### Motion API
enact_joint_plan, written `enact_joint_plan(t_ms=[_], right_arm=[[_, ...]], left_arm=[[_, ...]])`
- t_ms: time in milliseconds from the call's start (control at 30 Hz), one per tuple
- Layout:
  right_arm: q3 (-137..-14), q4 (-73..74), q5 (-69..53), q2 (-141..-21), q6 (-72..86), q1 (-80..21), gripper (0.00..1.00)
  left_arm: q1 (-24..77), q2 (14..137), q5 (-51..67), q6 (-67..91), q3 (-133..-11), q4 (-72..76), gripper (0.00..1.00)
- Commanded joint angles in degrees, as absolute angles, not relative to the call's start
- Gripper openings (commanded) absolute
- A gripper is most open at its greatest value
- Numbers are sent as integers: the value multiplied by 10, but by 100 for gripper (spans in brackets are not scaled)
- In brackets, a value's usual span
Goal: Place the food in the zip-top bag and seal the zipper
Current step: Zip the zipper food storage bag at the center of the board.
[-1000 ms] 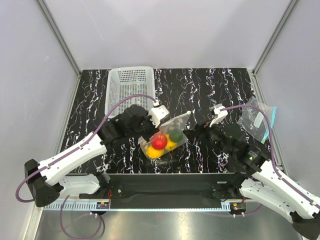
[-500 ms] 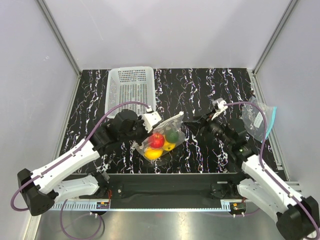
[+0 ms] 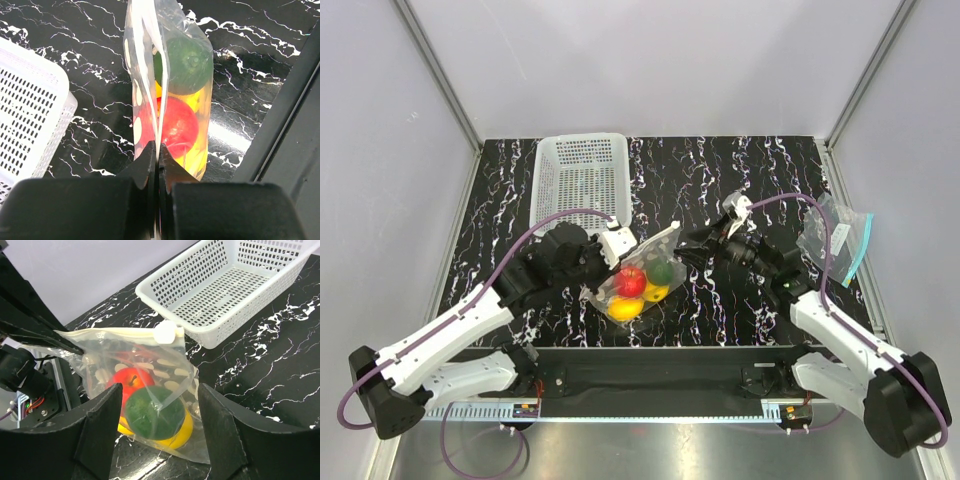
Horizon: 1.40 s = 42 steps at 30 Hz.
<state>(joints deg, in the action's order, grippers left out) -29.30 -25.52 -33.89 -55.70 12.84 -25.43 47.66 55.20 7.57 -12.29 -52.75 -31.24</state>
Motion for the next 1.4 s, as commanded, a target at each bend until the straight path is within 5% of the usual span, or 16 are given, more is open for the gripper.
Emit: enact_joint_plan(t_ms=[0,267,400,633,733,800,900,967,1033,1367], right_arm=[[-323,-308,-358,-580,106,-251,68],[-351,-339,-395,-635,103,-243,59],[-364,-339,-403,-642,103,-243,45],[-367,-305,-407,-614,106,-243,2],[-369,-282,-403,-596,105,-243,0],[-366,-267,-391,-585,105,-243,0],[-359,-251,-377,-557,107,-243,0],[-356,-238,-374,-539,108,-244,0],[-353,-229,-373,-520,107,-244,0],[-316,-252,-387,-498,96,-247,0]], left_arm=[[473,541,97,-134,-526,-302,0],[474,541,100,-134,-527,-302,0],[473,539,98,-134,-527,-304,0],[474,538,91,-131,-534,-305,0],[474,540,81,-126,-540,-305,0],[474,541,69,-119,-546,-303,8],[474,544,71,-110,-569,-301,35],[474,552,73,-100,-584,-302,61],[473,560,78,-95,-614,-307,74],[474,693,165,-85,-827,-352,77]])
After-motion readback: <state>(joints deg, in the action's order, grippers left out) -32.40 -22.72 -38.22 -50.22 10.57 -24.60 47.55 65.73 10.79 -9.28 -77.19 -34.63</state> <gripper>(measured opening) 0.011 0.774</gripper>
